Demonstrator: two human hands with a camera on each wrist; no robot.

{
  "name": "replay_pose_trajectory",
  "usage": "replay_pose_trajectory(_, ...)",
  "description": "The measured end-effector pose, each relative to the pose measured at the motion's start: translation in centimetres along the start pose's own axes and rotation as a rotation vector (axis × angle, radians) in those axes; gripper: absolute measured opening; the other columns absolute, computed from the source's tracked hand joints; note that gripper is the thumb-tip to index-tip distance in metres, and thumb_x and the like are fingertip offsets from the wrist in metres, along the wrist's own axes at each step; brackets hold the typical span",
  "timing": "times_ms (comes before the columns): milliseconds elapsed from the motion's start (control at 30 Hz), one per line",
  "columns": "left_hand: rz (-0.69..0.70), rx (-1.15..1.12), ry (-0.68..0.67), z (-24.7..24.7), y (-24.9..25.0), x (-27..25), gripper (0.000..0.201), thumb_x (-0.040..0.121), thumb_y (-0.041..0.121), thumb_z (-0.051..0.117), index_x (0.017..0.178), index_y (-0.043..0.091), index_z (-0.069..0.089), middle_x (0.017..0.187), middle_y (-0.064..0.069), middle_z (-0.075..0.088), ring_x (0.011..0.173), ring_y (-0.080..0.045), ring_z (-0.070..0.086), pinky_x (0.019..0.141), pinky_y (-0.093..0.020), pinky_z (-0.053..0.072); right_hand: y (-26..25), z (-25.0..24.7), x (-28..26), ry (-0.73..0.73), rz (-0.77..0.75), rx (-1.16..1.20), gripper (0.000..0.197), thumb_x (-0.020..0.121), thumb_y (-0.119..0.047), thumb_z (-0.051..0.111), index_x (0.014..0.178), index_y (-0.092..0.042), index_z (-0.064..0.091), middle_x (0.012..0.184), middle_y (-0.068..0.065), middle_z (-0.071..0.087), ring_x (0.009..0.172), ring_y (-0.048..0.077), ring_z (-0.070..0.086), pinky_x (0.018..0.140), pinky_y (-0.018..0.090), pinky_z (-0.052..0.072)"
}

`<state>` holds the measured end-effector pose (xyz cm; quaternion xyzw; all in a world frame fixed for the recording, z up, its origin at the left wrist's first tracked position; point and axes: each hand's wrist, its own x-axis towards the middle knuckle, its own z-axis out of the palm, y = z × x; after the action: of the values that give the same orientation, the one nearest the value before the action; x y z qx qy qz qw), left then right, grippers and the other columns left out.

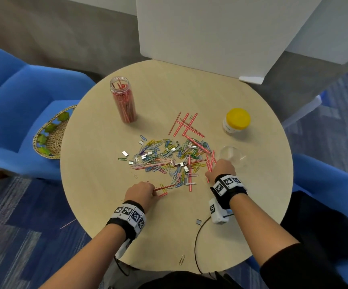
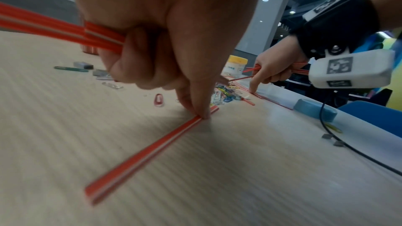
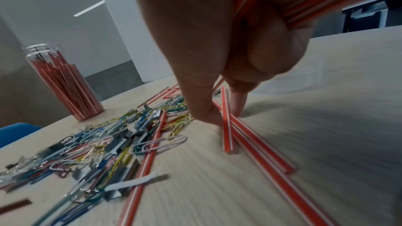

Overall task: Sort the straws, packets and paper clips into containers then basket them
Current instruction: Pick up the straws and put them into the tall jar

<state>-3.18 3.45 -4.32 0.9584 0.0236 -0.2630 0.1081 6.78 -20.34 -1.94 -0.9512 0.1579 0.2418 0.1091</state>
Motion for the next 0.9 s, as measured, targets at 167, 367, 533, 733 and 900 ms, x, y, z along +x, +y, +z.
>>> replay_pose_trajectory(167,0.033,0.195,-0.101,-0.2,1.3,-0.1,0.027,0.101,0.014,0.038,0.119,0.010,0.057,0.116,-0.009,0.064,0.105,-0.028,0.063,0.084,-0.034,0.049,-1.2,0.0,0.2,-0.052,0.000,-0.035,0.038,0.077,-0.024,0.080,0.064,-0.009,0.048,0.063,0.005,0.052,0.069,0.025,0.059,0.060,0.029,0.048)
replay_pose_trajectory(367,0.115,-0.071,-0.030,-1.5,0.8,0.2,0.026,0.105,0.025,0.030,0.109,0.012,0.052,0.098,-0.009,0.064,0.084,-0.028,0.060,0.076,-0.037,0.047,-2.2,0.2,0.1,-0.019,-0.078,-0.193,0.014,0.087,-0.012,0.065,0.077,-0.007,0.056,0.083,0.010,0.064,0.070,0.027,0.056,0.062,0.027,0.046)
replay_pose_trajectory(533,0.204,-0.726,0.120,-2.9,0.5,0.5,0.018,0.098,0.017,0.043,0.083,0.009,0.049,0.064,-0.002,0.049,0.055,-0.014,0.044,0.056,-0.030,0.034,-1.7,0.0,0.4,-0.049,-0.034,-0.102,0.016,0.091,-0.019,0.062,0.084,-0.006,0.056,0.086,0.010,0.058,0.075,0.026,0.054,0.064,0.027,0.045)
replay_pose_trajectory(733,0.099,-1.068,0.122,-3.4,1.6,1.9,0.019,0.103,0.022,0.036,0.089,0.012,0.045,0.063,-0.007,0.062,0.045,-0.010,0.046,0.046,-0.021,0.038,1.1,-0.5,1.1,-0.120,0.017,0.218,0.026,0.092,-0.024,0.061,0.073,-0.007,0.065,0.077,0.008,0.066,0.064,0.022,0.056,0.057,0.027,0.040)
replay_pose_trajectory(900,0.013,-1.157,0.045,-2.9,3.5,3.3,0.021,0.105,0.020,0.033,0.110,0.008,0.050,0.069,-0.004,0.054,0.057,-0.016,0.048,0.057,-0.029,0.042,1.4,-0.4,0.9,-0.138,0.003,0.245,0.017,0.090,-0.025,0.062,0.086,-0.009,0.065,0.086,0.009,0.066,0.073,0.025,0.057,0.065,0.026,0.044)
